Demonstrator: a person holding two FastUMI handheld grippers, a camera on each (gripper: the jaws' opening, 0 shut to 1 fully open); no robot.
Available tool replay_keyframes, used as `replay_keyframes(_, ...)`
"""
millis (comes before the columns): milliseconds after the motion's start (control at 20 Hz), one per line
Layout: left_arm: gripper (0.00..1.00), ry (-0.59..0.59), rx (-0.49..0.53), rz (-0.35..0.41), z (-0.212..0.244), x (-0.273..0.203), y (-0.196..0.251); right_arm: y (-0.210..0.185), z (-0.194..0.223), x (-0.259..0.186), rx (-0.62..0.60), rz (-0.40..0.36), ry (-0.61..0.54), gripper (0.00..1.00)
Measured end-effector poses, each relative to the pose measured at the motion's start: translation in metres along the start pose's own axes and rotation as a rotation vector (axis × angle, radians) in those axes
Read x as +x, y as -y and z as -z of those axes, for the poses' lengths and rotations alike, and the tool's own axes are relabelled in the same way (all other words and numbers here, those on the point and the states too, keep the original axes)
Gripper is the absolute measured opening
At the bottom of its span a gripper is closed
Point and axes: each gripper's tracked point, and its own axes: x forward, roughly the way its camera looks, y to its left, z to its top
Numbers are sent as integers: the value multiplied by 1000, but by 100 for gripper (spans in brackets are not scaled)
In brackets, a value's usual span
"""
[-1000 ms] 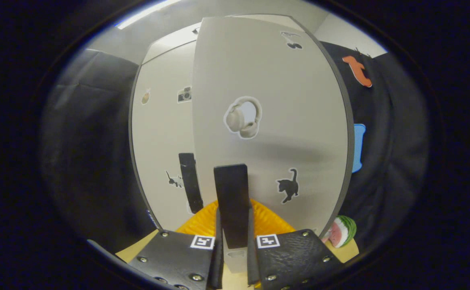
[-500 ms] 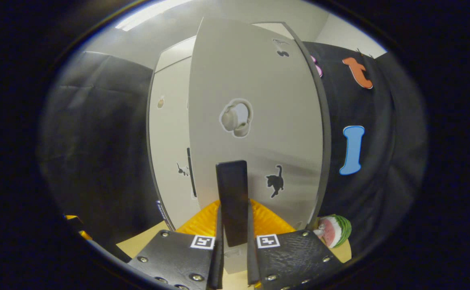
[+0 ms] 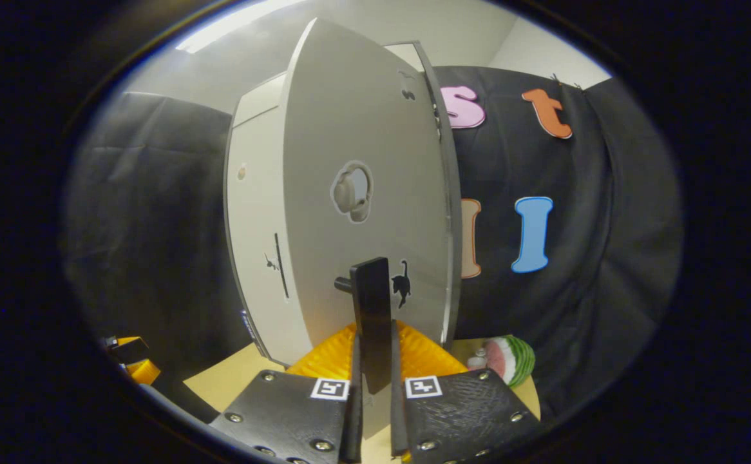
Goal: Open the right door of the double-door shoe cabinet with the right hand, and open the left door with the left hand.
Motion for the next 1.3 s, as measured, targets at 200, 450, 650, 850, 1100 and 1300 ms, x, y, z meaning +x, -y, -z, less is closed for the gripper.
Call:
replay_keyframes(200, 98, -33, -14, 28, 11, 11, 10, 33, -1, -10, 15, 67, -3, 9)
replay_keyframes(450, 98, -20, -21, 32, 8, 28, 9, 66, -6, -18, 115, 40, 5, 3)
replay_keyframes(650, 98, -21, -60, 19, -1, 49, 2, 78, -8, -16, 73, 60, 25, 9)
replay_keyframes(850, 98, -16, -50, 14, -12, 81, -3, 82, -8, -17, 34, 71, 47, 8)
replay_keyframes(1100, 98, -36, -20, -42, -14, 135, -20, 81, 5, -46, 29, 117, 81, 8)
replay_keyframes(1300, 98, -63, -50, -43, -13, 183, -26, 85, 19, -88, -30, 220, 161, 56)
